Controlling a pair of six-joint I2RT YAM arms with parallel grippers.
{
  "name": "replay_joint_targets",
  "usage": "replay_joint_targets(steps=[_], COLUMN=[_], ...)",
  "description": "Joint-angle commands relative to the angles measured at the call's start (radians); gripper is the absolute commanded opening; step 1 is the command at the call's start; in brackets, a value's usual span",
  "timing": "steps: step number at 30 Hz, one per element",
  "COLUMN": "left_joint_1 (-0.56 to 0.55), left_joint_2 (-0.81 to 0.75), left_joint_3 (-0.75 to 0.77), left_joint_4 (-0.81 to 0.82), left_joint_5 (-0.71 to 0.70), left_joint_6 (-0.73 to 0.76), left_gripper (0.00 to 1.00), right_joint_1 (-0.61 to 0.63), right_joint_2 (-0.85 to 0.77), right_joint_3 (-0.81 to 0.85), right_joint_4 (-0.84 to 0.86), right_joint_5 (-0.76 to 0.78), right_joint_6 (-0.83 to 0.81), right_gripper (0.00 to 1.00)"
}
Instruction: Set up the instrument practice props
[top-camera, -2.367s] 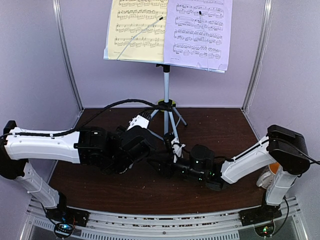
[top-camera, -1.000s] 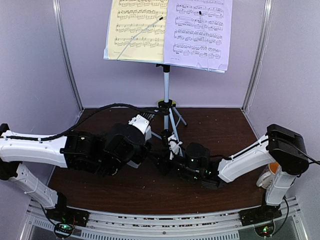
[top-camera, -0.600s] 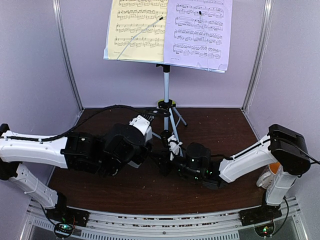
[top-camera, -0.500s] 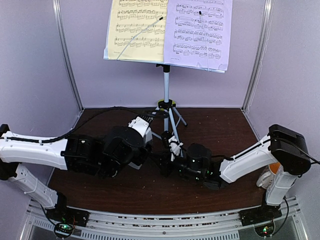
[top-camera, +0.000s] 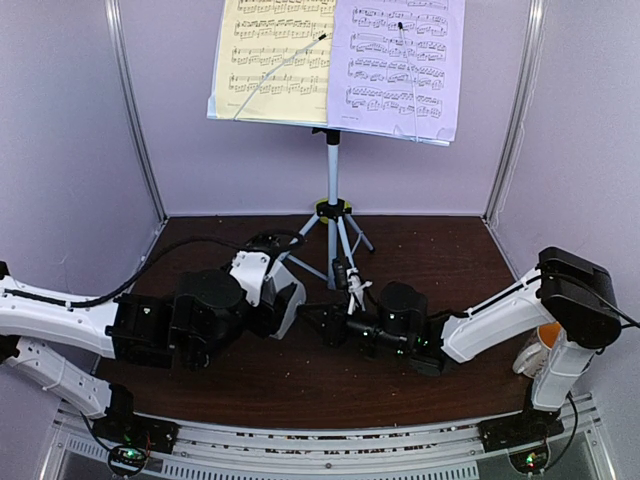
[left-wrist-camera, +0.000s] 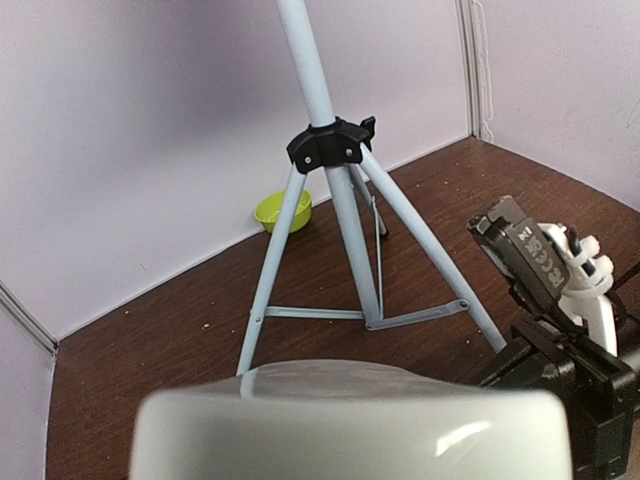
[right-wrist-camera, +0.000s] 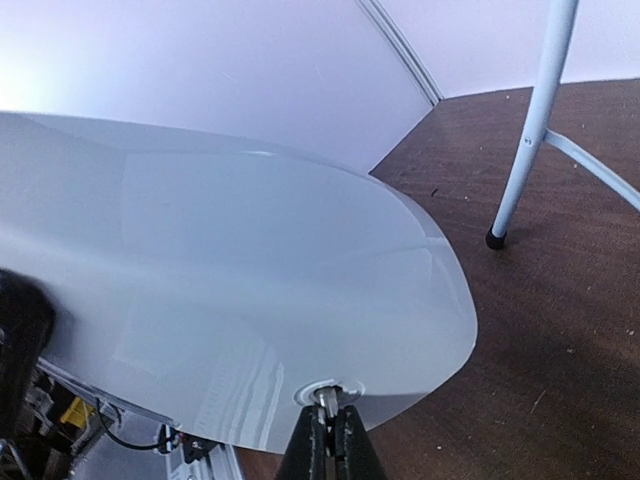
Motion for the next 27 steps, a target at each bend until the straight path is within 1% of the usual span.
replay_joint_targets(steps=[1, 8, 19, 25, 27], left_joint_1=[-0.005, -0.007, -0.005, -0.005, -0.005], left_joint_2=[-0.020, -0.020, 0.036, 0.037, 0.039], left_joint_3=[-0.025, -0.057, -0.035, -0.059, -0.060], left_joint_4=[0.160, 0.212, 0.224, 0.291, 0.305], left_joint_5=[0.033, 0.050, 0.037, 0.057, 0.059], left_joint_6=[0.047, 0.059, 0.038, 0.048, 0.064], left_gripper=[0.15, 0.15, 0.15, 0.15, 0.15], right_joint_1=[-0.027, -0.050, -0.058, -0.082, -0.083], right_joint_2=[-0.042, -0.009, -0.007, 0.024, 0.029], right_joint_3=[-0.006, -0.039, -0.075, -0.104, -0.100], right_joint_4=[0.107, 0.207, 0.199, 0.306, 0.313], right_joint_5=[0.040, 0.036, 0.063, 0.037, 0.033], right_joint_6=[0.204, 0.402, 0.447, 0.555, 0.565], right_gripper=[0.00, 0.00, 0.00, 0.00, 0.00])
